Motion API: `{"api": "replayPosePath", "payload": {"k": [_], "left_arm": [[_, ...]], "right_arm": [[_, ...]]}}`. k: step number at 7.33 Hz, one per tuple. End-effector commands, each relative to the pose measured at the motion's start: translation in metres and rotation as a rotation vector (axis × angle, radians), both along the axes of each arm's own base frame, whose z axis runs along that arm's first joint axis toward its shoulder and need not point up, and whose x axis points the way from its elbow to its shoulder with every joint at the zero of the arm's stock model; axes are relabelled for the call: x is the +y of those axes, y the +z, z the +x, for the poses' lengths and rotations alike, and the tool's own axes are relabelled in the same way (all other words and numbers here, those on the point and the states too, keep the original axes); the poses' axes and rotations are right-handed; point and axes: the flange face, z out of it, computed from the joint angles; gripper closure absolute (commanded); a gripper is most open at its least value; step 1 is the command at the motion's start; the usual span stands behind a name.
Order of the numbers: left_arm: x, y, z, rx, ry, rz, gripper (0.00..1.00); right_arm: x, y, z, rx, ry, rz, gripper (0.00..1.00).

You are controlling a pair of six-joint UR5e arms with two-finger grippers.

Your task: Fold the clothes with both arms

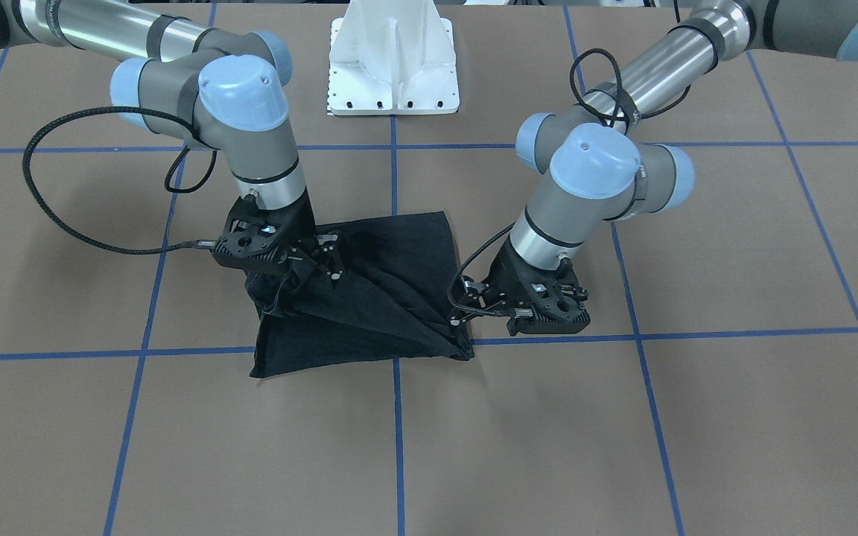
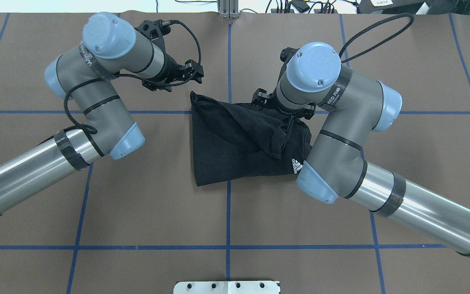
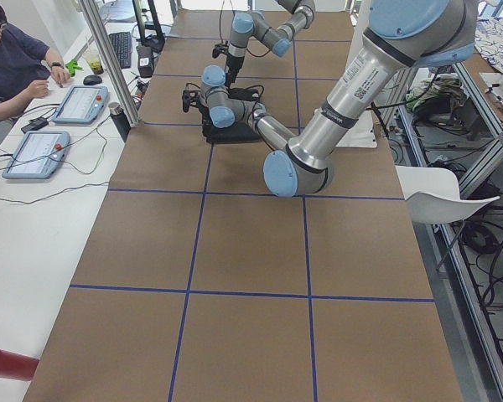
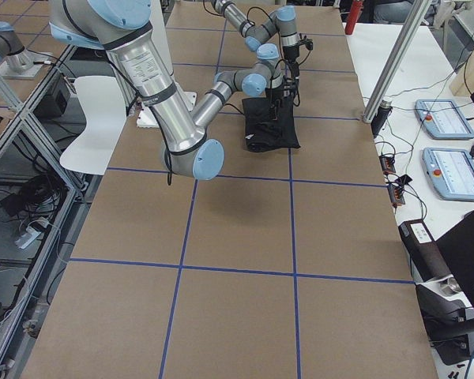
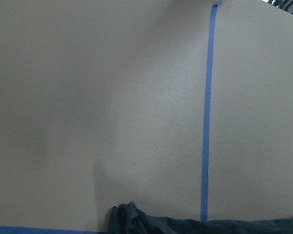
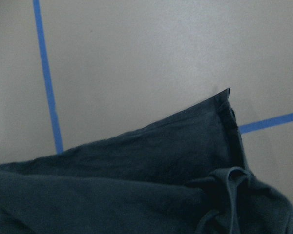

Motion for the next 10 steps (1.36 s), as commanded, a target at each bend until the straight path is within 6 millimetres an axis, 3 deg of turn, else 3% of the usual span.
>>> {"api": "replayPosePath", "payload": {"k": [1,2,3,4,6,7,8,9,10], "left_arm": [[-0.004,0.039,-0.037,-0.047,0.068,0.078,0.0],[-0.003,0.042,-0.038,-0.049,0.069,0.076,0.0],[-0.004,0.042,-0.039,-0.05,0.067,0.076,0.0],[-0.003,0.042,-0.038,-0.049,0.069,0.076,0.0],[-0.002,0.04,-0.04,-0.046,0.067,0.081,0.0],[-0.002,0.041,-0.041,-0.047,0.067,0.08,0.0],[-0.002,0.04,-0.041,-0.046,0.067,0.081,0.0],[-0.001,0.04,-0.04,-0.045,0.069,0.081,0.0],[-0.002,0.04,-0.041,-0.045,0.066,0.079,0.0]], "right_arm": [[0.071,-0.043,-0.054,0.07,-0.05,0.049,0.19],[0.101,-0.041,-0.08,0.133,-0.069,0.069,0.77],[0.117,-0.032,-0.099,0.174,-0.063,0.107,1.0],[0.115,-0.019,-0.113,0.205,-0.06,0.109,1.0],[0.093,-0.017,-0.119,0.242,-0.028,0.126,1.0],[0.072,-0.016,-0.125,0.255,-0.005,0.123,1.0],[0.049,-0.001,-0.141,0.234,0.015,0.132,1.0],[0.024,0.017,-0.145,0.216,0.04,0.146,1.0],[-0.002,0.015,-0.128,0.227,0.039,0.172,1.0]]}}
